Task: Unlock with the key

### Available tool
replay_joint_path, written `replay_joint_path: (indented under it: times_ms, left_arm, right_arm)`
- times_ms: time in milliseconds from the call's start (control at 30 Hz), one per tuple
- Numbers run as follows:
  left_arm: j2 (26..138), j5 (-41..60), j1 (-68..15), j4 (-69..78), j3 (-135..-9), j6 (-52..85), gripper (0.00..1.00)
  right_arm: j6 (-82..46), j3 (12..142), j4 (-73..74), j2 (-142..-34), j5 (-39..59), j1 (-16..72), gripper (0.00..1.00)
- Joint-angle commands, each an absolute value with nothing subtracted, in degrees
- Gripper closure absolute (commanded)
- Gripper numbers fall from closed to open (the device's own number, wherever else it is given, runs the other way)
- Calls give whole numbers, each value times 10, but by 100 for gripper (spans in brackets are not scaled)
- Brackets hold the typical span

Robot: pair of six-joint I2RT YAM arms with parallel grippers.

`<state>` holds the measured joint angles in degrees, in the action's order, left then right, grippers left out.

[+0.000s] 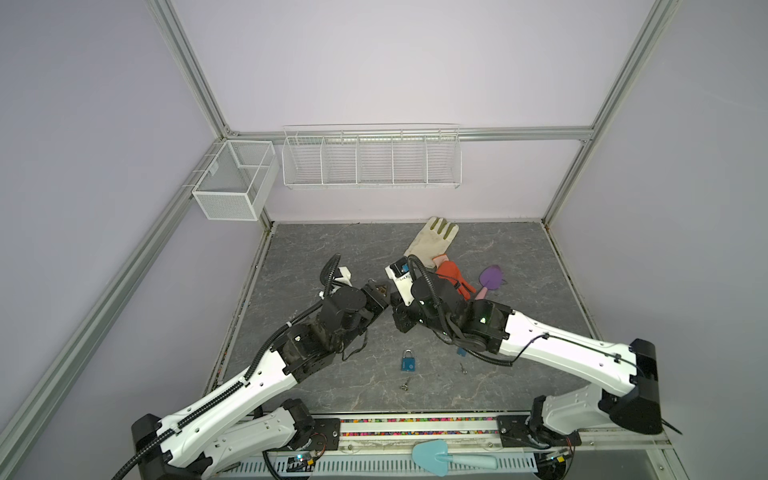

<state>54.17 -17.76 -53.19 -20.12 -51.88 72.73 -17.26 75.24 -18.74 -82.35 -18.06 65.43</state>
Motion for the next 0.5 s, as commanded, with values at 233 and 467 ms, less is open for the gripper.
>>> replay_joint_path:
  times_ms: [233, 467]
  left_arm:
    - [539, -185, -525, -223, -536, 730, 67]
    - [543, -180, -523, -211, -529, 733, 74]
  right_arm:
    - [-134, 778, -203, -840, -229, 670, 94]
    - [-131, 780, -204, -839, -237, 670, 94]
